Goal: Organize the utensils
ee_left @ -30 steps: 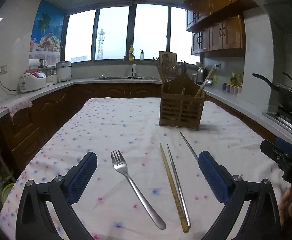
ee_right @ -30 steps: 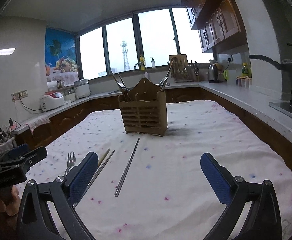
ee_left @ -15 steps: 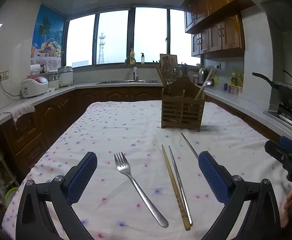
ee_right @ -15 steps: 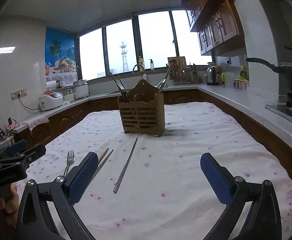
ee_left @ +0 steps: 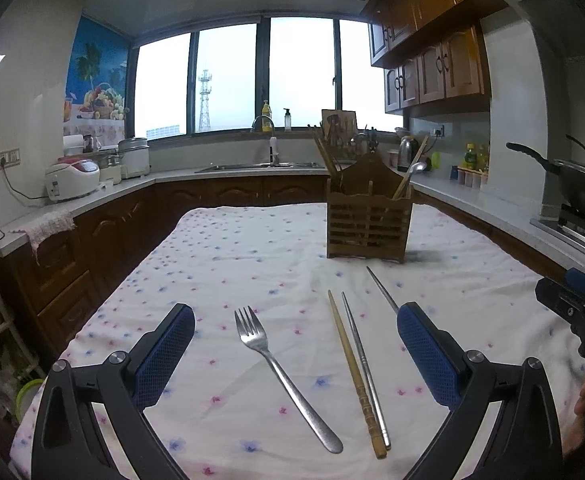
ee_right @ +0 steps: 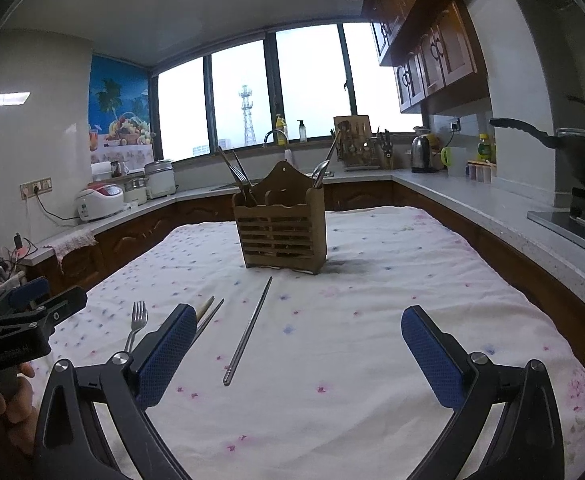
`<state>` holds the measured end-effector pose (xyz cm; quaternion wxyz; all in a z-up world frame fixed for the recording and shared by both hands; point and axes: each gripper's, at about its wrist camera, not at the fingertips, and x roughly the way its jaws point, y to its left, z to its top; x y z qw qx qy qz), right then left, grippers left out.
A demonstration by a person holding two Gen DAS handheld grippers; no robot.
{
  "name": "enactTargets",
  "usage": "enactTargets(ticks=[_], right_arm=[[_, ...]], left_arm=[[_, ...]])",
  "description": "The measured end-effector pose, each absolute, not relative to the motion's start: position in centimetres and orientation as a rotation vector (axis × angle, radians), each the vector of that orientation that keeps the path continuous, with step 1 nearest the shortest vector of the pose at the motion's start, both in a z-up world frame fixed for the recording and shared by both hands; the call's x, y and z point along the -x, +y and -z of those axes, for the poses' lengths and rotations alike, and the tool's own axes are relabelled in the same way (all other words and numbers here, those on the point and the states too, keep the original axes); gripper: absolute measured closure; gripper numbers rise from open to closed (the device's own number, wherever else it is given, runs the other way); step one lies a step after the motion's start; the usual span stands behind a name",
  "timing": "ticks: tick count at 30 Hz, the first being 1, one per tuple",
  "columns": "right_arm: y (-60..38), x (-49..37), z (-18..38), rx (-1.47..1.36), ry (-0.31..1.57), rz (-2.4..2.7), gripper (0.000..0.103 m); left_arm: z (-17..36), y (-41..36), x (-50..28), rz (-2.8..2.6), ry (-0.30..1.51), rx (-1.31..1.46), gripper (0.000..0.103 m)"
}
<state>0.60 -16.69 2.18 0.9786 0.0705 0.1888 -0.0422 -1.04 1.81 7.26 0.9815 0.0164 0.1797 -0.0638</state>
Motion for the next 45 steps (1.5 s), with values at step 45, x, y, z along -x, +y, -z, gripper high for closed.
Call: enactTargets(ticks=[45], right_arm=[[-16.65,-0.37,-2.74,-0.151,0.357,0.074,0.000]], left_arm=[[-7.23,1.26,1.68,0.119,0.328,-0.042,0.001]])
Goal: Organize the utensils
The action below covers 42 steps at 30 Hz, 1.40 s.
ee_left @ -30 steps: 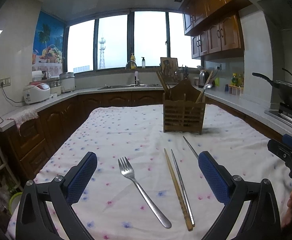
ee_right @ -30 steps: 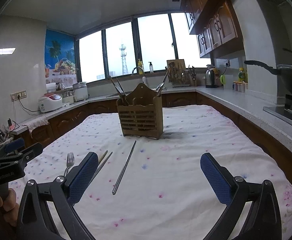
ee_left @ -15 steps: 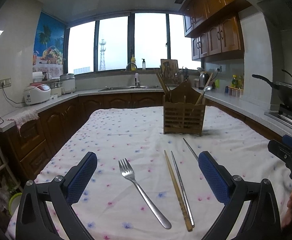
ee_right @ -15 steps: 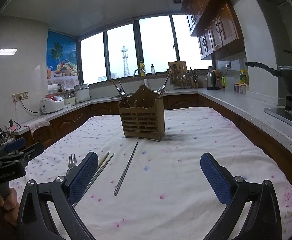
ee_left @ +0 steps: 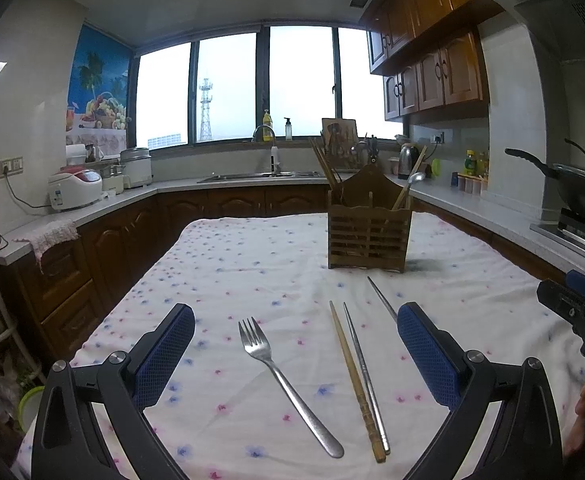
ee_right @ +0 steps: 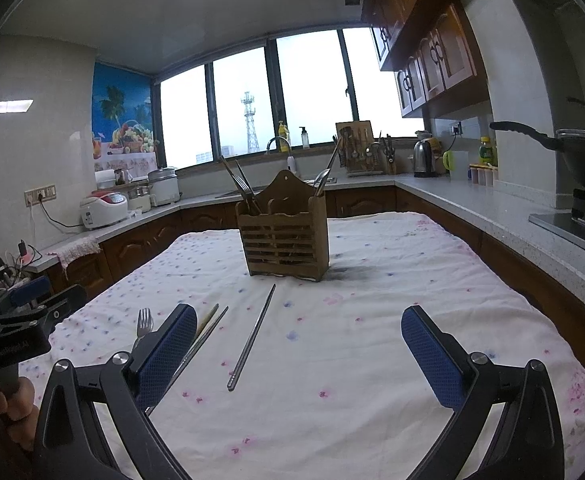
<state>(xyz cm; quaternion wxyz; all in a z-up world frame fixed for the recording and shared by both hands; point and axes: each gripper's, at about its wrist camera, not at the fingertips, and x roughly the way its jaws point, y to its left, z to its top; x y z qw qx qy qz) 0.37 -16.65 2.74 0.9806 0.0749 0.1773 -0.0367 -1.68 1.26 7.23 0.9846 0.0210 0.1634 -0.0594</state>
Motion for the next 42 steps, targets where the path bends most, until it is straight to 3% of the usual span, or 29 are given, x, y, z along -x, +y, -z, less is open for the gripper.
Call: enactTargets(ticks=[42], right_arm=[[-16.84,-0.28,-3.39,-0.160,0.342,0.081,0.000]], left_arm=[[-7.44,1.23,1.37,0.129,0.335,-0.041,0.001]])
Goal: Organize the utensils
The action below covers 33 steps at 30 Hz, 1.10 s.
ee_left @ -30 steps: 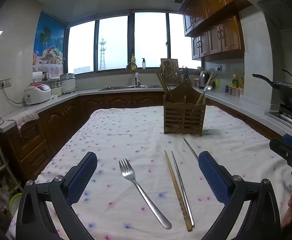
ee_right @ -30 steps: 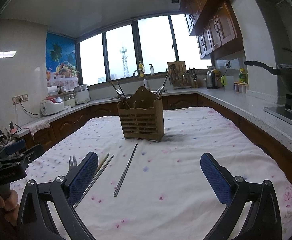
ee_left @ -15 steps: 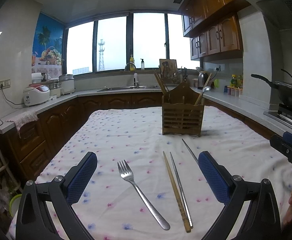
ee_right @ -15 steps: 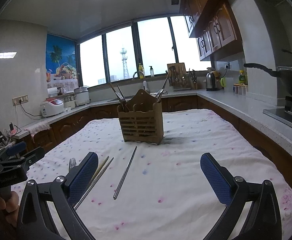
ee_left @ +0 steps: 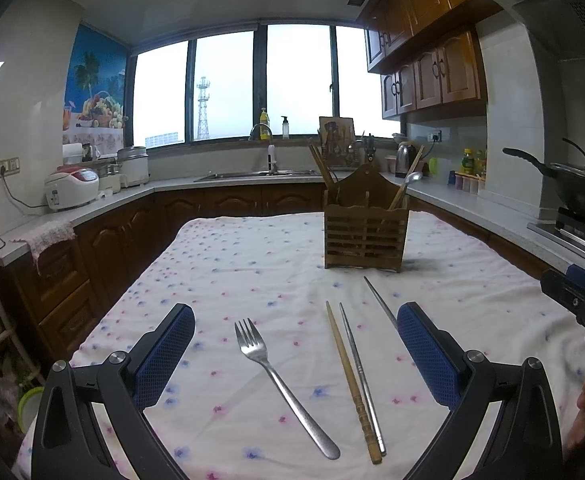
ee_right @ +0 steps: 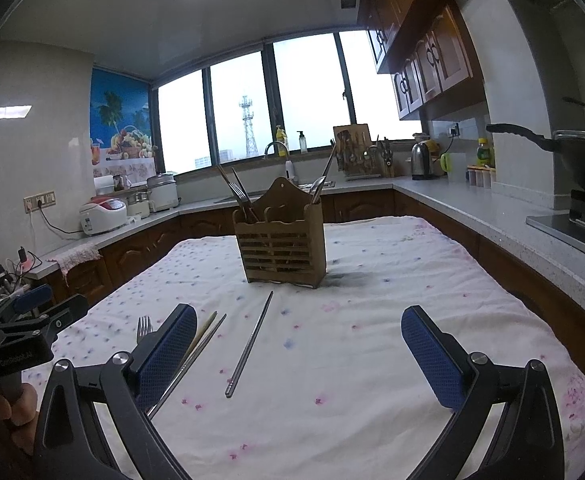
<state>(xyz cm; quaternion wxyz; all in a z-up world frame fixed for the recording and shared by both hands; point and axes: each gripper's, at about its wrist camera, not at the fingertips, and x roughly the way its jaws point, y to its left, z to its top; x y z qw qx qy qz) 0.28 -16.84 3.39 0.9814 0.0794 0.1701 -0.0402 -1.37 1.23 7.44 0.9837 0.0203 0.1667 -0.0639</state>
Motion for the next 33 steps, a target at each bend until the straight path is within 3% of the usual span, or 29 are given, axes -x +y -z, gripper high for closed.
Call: enactTargets(ticks=[33], right_arm=[[-17.49,-0.62,-3.08,-0.174,0.355,0.098,0.000]], left_arm=[[-7.39,0.57,0.95,0.136,0.352,-0.036,0.001]])
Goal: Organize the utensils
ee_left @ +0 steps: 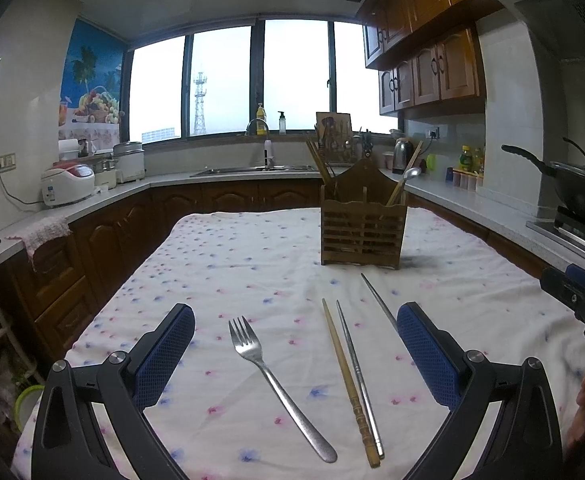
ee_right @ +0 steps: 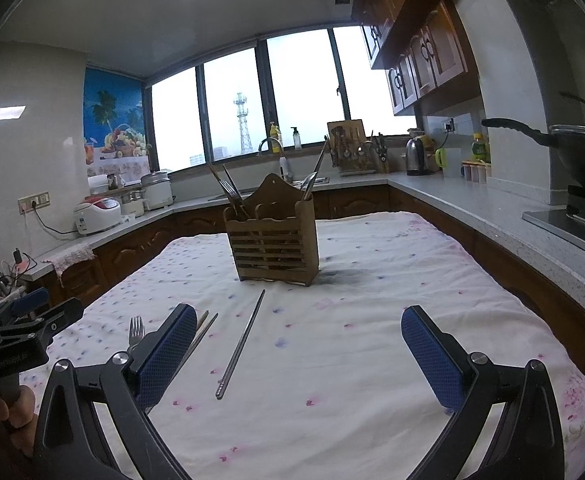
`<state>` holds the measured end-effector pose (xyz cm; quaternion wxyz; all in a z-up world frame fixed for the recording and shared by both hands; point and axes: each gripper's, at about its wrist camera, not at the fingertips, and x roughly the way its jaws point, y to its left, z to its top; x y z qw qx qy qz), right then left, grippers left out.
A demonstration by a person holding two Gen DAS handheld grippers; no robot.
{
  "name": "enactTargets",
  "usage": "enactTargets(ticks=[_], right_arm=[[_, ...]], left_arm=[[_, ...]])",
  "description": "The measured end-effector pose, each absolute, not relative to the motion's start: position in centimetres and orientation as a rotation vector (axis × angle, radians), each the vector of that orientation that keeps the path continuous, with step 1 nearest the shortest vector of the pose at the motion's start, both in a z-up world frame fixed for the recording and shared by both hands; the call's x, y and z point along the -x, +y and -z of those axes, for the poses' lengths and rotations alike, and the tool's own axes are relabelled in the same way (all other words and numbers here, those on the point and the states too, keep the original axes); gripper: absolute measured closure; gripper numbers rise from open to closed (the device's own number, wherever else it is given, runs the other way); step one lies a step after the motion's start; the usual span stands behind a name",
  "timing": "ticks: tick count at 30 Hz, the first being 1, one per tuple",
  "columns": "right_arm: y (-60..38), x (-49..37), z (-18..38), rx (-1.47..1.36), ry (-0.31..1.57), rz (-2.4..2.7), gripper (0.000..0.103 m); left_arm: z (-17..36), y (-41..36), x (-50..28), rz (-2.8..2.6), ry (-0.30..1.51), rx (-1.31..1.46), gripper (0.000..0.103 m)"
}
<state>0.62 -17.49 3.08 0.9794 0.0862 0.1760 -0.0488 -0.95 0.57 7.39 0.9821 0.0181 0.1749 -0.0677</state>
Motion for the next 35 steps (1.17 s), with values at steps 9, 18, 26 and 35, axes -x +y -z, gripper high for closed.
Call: enactTargets(ticks=[9,18,26,35], right_arm=[[-17.6,-0.6,-3.1,-0.173,0.354,0.100,0.000],[-18.8,-1.1,-3.0,-0.183,0.371,0.137,0.000],[-19.4,-1.8,-2.9,-0.198,0.382,0.142,0.000],[-19.5,-2.1,-3.0,-0.196,0.383,0.144,0.000]], left_arm=[[-7.6,0.4,1.0,0.137,0.345,-0.041,0.001],[-7.7,0.3,0.4,0.142,0.355,-0.039,0.001],[-8.3,0.1,-0.3,0.145,0.371,-0.036,0.001],[-8.7,-0.1,-0.4,0.145,0.366,-0.032,0.001]])
